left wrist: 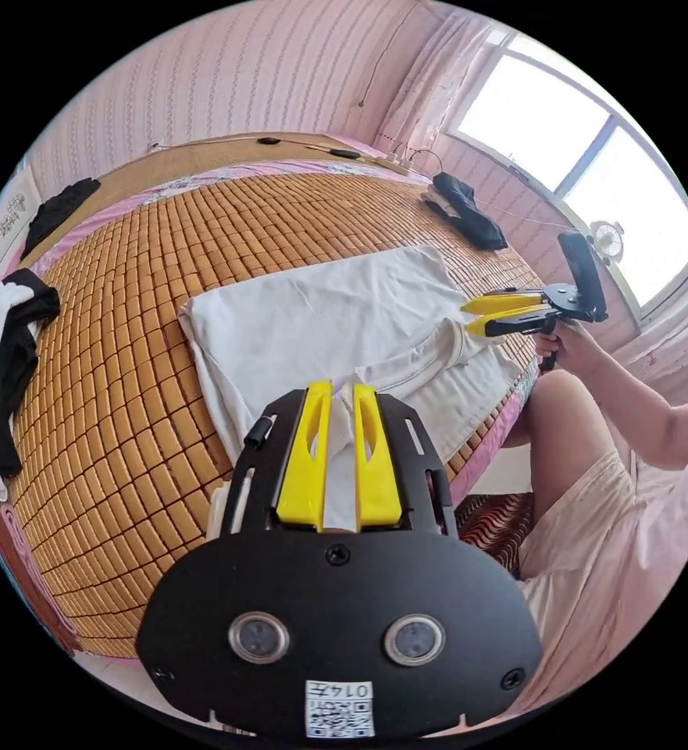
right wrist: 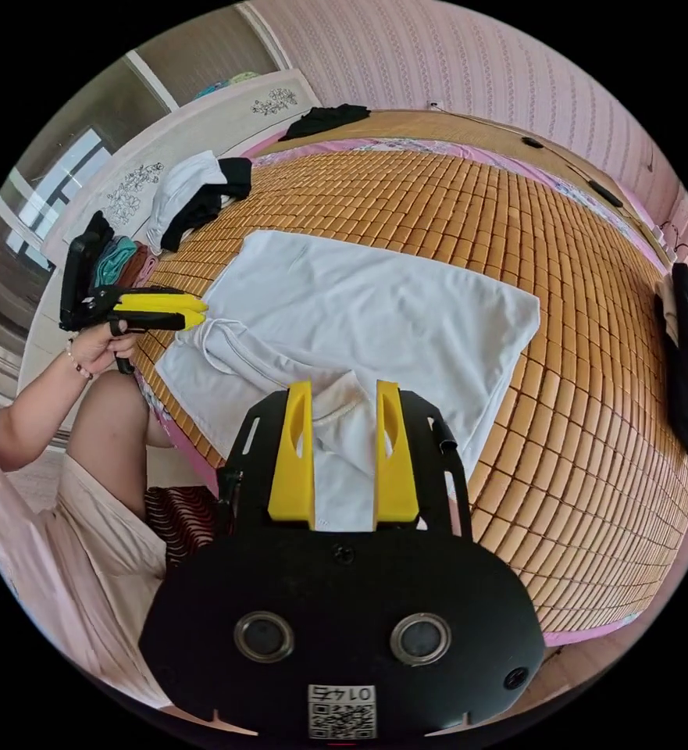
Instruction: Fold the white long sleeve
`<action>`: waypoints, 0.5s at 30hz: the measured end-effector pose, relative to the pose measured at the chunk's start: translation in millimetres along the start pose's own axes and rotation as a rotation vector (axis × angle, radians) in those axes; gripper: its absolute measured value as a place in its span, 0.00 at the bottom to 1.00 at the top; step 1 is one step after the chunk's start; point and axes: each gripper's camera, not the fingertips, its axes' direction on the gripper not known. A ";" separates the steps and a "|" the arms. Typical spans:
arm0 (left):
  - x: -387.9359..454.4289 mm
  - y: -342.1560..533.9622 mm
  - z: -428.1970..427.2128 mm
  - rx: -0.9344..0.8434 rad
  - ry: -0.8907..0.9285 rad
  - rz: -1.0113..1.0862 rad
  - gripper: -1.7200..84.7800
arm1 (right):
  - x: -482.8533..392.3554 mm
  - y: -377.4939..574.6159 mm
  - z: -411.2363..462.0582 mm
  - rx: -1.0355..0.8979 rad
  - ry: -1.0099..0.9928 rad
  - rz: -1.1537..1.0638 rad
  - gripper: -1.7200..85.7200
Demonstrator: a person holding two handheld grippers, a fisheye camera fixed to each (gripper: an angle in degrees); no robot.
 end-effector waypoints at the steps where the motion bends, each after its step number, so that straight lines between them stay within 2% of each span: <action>1: -3.7 -2.8 8.2 -0.032 0.026 -0.022 0.09 | -1.5 -0.7 3.7 -0.017 0.010 -0.001 0.12; 2: -9.9 -4.7 22.4 -0.095 0.074 -0.058 0.09 | -4.8 1.1 4.0 -0.007 0.010 -0.003 0.10; 8: 1.8 29.5 -4.2 -0.028 0.149 0.000 0.03 | -35.6 33.4 -29.2 0.061 -0.088 -0.083 0.05; 15: 48.5 70.9 2.5 -0.118 0.051 0.140 0.05 | -86.8 39.5 8.7 -0.138 0.008 -0.231 0.05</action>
